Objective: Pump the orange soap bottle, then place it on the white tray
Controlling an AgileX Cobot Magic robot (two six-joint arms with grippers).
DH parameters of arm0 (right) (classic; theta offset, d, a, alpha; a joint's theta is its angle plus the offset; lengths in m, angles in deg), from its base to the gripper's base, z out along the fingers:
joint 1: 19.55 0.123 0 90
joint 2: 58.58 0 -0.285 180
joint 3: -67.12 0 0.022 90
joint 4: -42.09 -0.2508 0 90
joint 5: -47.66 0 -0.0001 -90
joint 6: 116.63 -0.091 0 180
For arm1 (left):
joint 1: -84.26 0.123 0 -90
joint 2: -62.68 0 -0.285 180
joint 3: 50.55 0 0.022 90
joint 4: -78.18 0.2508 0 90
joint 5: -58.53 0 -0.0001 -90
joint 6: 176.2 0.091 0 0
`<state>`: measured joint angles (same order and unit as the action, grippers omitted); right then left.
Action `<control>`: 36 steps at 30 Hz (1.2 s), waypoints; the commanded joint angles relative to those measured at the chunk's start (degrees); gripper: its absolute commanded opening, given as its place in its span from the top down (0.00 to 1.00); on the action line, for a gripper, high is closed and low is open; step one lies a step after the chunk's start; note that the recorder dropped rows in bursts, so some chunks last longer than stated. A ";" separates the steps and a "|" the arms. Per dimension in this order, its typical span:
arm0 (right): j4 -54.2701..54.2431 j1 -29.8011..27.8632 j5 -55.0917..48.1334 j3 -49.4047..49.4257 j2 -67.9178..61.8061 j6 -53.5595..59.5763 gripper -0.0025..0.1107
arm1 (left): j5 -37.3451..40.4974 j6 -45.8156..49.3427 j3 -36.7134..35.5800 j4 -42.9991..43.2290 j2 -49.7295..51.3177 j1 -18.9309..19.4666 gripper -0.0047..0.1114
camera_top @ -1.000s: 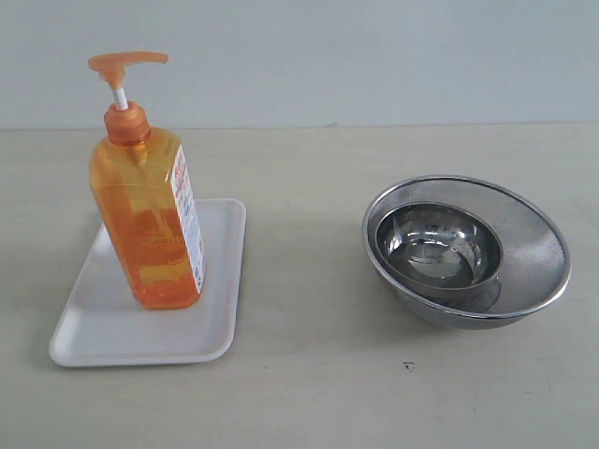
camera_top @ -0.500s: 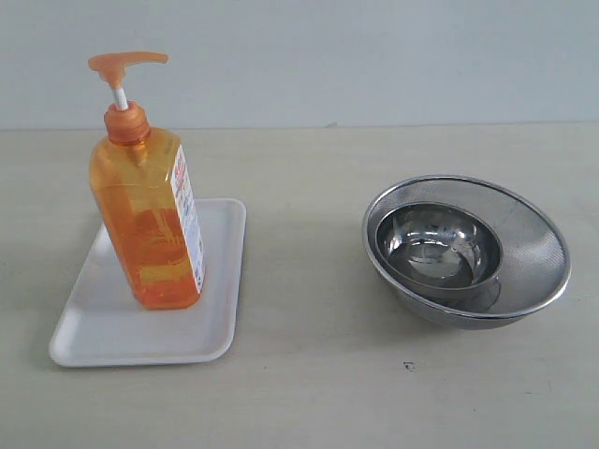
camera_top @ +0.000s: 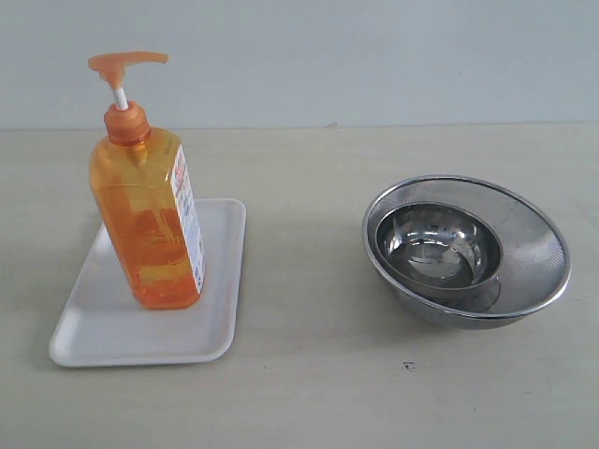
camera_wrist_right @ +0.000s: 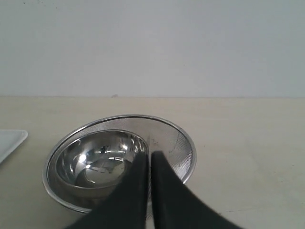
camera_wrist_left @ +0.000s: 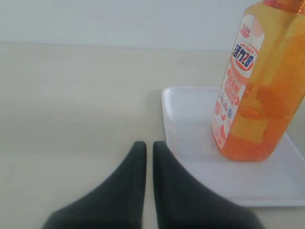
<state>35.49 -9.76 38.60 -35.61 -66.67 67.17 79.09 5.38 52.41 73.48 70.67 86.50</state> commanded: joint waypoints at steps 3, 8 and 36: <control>3.53 -0.18 -2.58 -0.05 0.31 -2.44 0.98 | -0.04 -0.46 -0.18 -0.41 -0.21 -0.17 0.92; 3.53 -0.18 -4.80 -0.05 0.31 -2.44 0.98 | -0.04 -0.46 -0.18 -0.41 -0.21 -0.17 0.92; 4.31 -3.43 -11.76 -0.05 0.31 -3.47 0.98 | -0.04 -0.46 -0.18 -0.41 -0.21 -0.17 0.92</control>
<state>39.38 -12.34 26.98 -35.61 -66.67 64.18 79.09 5.38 52.41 73.48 70.67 86.50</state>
